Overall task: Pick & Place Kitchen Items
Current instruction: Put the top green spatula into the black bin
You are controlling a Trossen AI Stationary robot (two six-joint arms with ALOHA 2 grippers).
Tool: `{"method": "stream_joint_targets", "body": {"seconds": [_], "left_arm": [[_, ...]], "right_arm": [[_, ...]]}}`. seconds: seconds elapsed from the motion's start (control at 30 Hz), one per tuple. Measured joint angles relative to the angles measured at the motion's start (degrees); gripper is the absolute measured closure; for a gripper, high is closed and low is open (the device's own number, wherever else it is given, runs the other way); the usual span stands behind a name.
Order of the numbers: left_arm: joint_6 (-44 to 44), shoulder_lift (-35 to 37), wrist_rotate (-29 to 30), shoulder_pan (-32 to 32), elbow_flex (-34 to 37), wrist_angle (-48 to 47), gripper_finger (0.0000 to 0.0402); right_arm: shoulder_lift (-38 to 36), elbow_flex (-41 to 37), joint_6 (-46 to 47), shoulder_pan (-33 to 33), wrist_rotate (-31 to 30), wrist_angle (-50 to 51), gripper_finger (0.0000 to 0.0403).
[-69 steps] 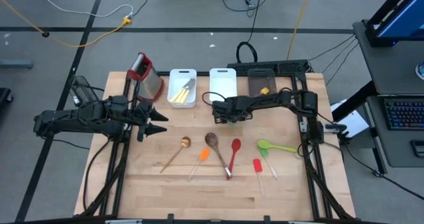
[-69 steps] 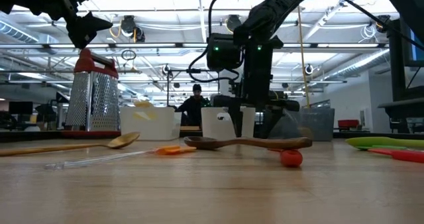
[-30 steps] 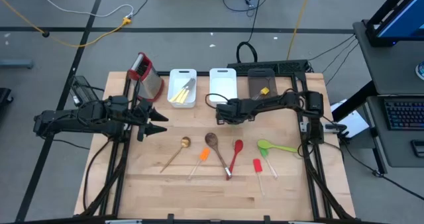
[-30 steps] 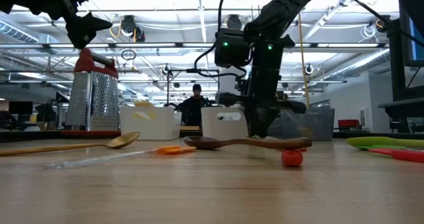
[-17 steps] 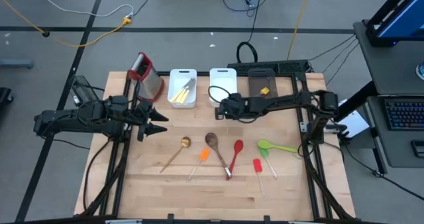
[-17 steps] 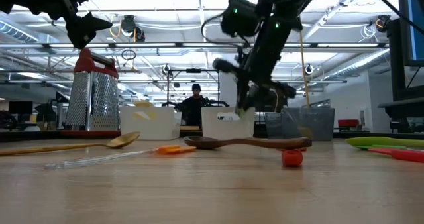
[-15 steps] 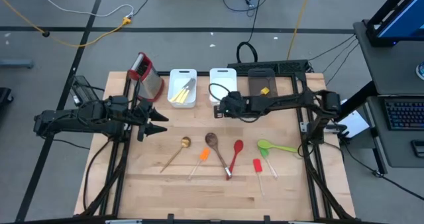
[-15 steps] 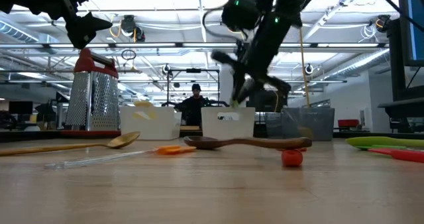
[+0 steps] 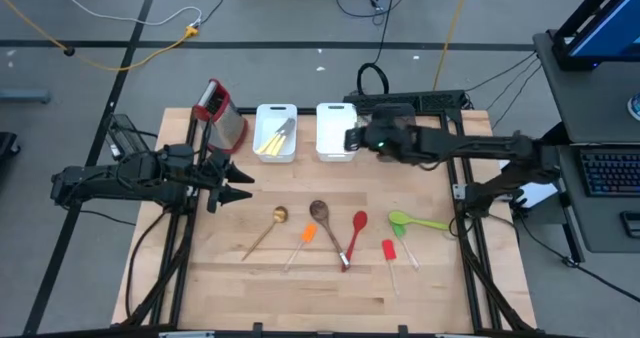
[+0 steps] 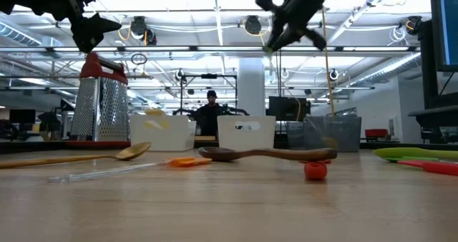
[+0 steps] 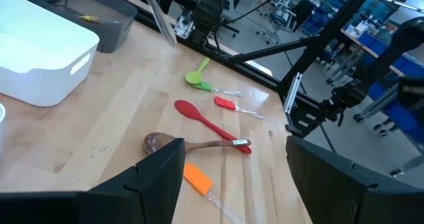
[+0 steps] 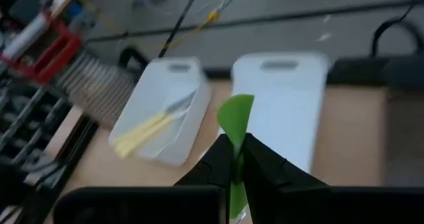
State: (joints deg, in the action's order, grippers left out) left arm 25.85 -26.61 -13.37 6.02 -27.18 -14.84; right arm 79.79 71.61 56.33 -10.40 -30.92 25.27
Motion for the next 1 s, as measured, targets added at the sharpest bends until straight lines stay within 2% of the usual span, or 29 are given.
{"method": "stream_joint_targets", "body": {"seconds": [0.23,0.43,0.6,0.77,1.0], "left_arm": [[0.27,0.00,0.45,0.00,0.00,0.10,0.0133],[1.92,-0.02,2.36,0.00,0.00,0.12,0.0133],[3.23,0.00,3.51,0.00,0.00,0.09,0.0133],[3.91,-0.02,3.52,0.00,0.00,0.10,0.0133],[3.96,0.00,4.26,0.00,0.00,0.10,0.0133]], "right_arm": [[-7.42,0.02,-5.59,-5.21,-8.00,7.10,0.0392],[-9.45,0.02,-9.19,-12.85,-9.19,11.69,0.0392],[-8.56,0.06,-7.65,-21.17,-2.07,15.54,0.0392],[-6.51,0.07,-6.93,-29.17,9.71,16.28,0.0392],[-0.55,0.11,-8.80,-33.99,16.02,16.61,0.0393]]}}
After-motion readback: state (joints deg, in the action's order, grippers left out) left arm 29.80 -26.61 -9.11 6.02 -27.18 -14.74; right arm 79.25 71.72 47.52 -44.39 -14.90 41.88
